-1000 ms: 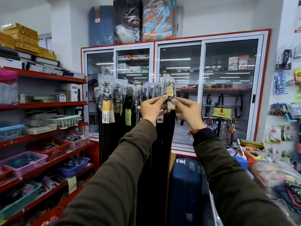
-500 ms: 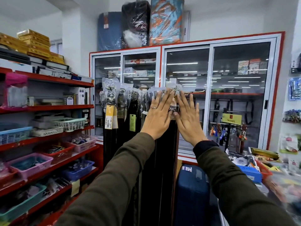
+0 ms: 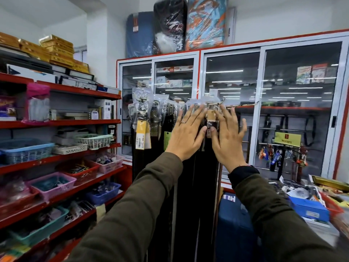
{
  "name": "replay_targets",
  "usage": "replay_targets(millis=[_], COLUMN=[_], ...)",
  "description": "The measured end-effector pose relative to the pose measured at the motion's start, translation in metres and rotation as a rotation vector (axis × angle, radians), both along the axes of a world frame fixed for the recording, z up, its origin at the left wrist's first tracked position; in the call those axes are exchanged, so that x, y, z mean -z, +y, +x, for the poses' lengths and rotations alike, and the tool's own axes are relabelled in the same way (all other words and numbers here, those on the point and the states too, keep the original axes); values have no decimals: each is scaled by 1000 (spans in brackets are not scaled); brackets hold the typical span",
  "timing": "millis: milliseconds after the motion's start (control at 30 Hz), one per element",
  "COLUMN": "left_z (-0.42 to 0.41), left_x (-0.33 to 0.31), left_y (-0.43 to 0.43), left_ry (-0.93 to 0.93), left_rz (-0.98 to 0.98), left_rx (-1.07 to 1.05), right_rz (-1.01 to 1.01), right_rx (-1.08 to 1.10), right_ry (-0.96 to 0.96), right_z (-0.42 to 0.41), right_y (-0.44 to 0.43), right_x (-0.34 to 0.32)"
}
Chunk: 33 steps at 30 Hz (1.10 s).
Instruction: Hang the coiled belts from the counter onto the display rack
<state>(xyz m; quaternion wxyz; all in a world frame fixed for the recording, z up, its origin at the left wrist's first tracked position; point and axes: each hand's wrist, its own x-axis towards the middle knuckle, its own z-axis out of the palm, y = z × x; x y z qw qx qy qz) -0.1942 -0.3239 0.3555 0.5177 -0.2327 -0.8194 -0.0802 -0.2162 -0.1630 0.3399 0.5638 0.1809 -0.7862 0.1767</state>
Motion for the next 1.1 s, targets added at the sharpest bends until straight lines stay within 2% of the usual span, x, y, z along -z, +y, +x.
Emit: replay_targets(millis=[67, 200, 300, 467, 600, 900, 1000, 1100], left_z=[11, 30, 39, 43, 36, 11, 17, 24], left_x=[0, 2, 9, 20, 20, 15, 18, 28], left_y=[-17, -67, -108, -157, -174, -171, -167, -156], left_ry=[86, 171, 204, 127, 42, -126, -110, -26], left_rz=[4, 63, 154, 269, 165, 68, 90, 115], left_rx=[-38, -104, -113, -85, -109, -142, -146, -247], right_rz=[-97, -245, -273, 34, 237, 268, 316, 367], right_rx=[8, 15, -61, -181, -104, 42, 60, 40], right_ry=[56, -1, 34, 117, 141, -13, -17, -25], right_z=[8, 17, 23, 28, 15, -9, 2, 17], right_y=[-19, -60, -92, -153, -179, -179, -177, -157], right_x=[3, 12, 20, 10, 1, 0, 4, 5])
